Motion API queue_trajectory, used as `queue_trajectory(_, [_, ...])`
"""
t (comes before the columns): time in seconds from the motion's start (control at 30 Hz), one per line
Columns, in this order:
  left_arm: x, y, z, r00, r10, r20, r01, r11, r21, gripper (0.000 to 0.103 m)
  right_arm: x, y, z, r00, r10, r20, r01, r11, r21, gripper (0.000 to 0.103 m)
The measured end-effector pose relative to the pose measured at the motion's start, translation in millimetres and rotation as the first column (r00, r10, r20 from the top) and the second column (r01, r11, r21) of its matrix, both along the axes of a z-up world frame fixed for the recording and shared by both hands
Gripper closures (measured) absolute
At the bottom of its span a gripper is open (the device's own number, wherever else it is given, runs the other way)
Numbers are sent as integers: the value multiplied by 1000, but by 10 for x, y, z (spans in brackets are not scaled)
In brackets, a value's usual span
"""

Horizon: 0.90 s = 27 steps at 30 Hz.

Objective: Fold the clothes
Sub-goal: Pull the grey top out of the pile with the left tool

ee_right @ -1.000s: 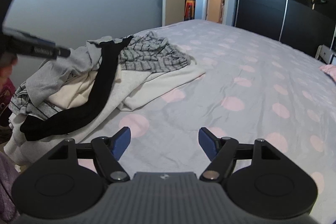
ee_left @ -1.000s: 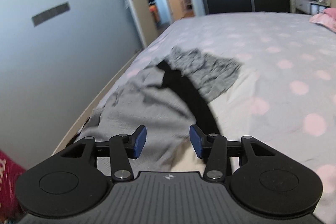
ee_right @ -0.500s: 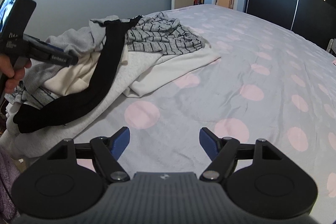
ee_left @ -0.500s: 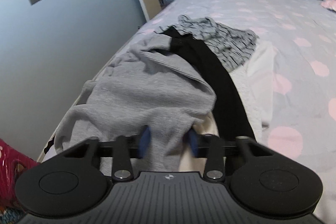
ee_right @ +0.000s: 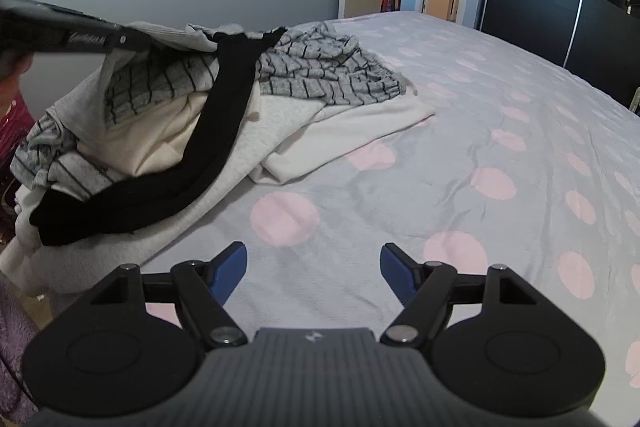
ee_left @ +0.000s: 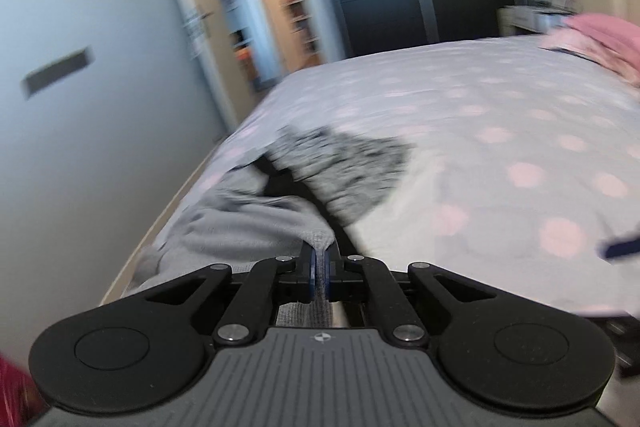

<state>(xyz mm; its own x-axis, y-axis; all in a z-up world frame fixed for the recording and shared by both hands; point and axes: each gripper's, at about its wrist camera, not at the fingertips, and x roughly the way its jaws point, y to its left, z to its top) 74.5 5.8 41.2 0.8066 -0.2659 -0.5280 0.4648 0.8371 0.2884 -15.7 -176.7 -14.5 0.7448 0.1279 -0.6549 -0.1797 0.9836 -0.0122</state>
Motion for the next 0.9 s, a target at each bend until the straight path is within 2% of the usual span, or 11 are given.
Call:
queue_trajectory(0.13, [-393, -254, 77, 991, -136, -7, 136, 991, 10, 101, -29, -86, 108, 999, -38, 19, 37, 999, 34, 27])
queue_trajectory(0.23, [-693, -382, 127, 971, -240, -18, 240, 971, 1, 101, -53, -186, 178, 996, -80, 29, 79, 996, 44, 27])
queue_trajectory(0.4, [-1211, -566, 124, 903, -423, -72, 422, 906, -28, 101, -103, -380, 300, 991, -134, 30, 130, 986, 105, 27])
queue_trajectory(0.5, [-1383, -613, 92, 862, -489, -136, 486, 872, -54, 101, -123, -479, 358, 986, -168, 25, 164, 980, 114, 28])
queue_trajectory(0.63, [-1397, -586, -4, 852, -480, -209, 484, 874, -32, 98, -144, -575, 369, 982, -188, -5, 187, 974, 129, 28])
queue_trajectory(0.67, [-1354, -573, -37, 861, -456, -223, 464, 885, -19, 94, -146, -582, 360, 982, -188, -11, 188, 973, 132, 28])
queue_trajectory(0.7, [-1310, -560, -70, 871, -432, -235, 443, 896, -5, 86, -148, -583, 349, 982, -188, -17, 189, 973, 134, 28])
queue_trajectory(0.8, [-1167, -466, -85, 872, -405, -275, 417, 909, -17, 81, -146, -546, 296, 983, -180, -38, 184, 973, 137, 28])
queue_trajectory(0.87, [-1082, -392, -58, 876, -393, -279, 405, 914, -15, 71, -120, -510, 260, 984, -170, -51, 175, 975, 140, 28])
queue_trajectory(0.9, [-1028, -353, -36, 889, -374, -265, 387, 922, -1, 64, -94, -484, 240, 985, -162, -56, 168, 976, 140, 28])
